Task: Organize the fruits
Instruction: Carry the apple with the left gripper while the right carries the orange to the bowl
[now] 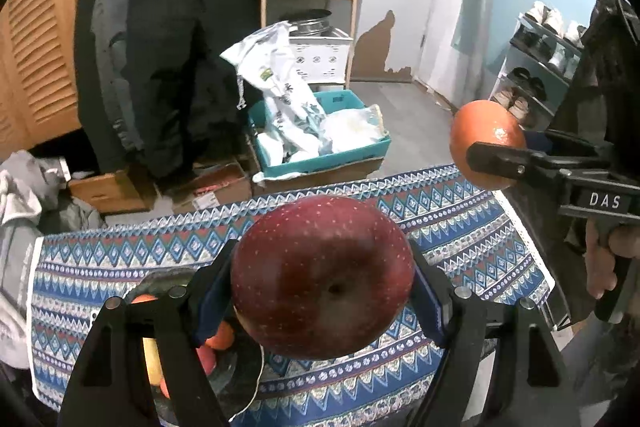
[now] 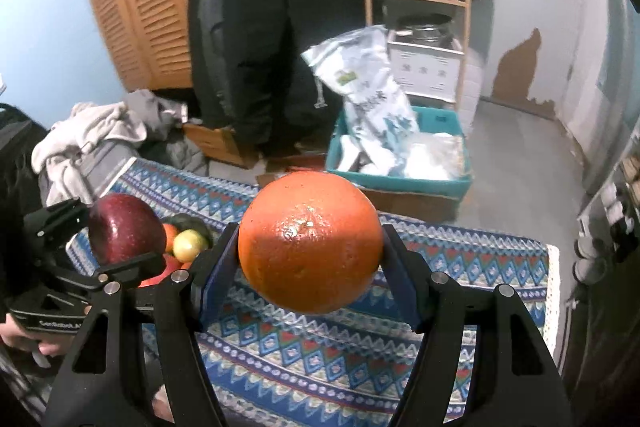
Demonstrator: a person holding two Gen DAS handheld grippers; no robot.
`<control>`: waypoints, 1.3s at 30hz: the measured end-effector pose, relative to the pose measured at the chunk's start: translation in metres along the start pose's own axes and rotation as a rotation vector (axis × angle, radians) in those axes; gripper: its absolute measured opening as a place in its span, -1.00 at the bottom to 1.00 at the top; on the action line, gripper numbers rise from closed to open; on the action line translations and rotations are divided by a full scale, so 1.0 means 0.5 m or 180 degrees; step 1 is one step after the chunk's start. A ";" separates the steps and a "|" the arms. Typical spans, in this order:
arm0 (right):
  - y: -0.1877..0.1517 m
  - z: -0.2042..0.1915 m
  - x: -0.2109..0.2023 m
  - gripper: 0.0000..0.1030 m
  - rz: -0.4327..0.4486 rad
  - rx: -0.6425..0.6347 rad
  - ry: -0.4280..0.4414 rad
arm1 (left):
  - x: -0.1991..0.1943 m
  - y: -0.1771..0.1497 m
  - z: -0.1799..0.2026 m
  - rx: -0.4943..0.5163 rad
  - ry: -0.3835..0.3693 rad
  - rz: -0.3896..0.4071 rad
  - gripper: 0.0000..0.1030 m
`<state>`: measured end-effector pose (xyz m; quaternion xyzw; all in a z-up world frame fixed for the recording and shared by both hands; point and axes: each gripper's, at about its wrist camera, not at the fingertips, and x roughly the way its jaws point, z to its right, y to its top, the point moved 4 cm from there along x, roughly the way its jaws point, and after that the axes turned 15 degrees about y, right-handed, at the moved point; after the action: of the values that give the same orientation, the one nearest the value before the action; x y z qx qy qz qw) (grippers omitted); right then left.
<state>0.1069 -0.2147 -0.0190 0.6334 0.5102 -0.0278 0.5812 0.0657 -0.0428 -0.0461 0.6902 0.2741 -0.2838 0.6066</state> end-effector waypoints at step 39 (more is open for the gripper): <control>-0.036 -0.254 0.387 0.33 -0.1029 -0.0187 0.0681 | 0.148 -0.231 -0.350 -0.0643 0.0431 -0.0700 0.54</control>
<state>0.1161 -0.0025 -0.1122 0.5253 0.6648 -0.0384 0.5298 0.0436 0.1469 -0.1606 0.6091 0.4153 -0.2723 0.6184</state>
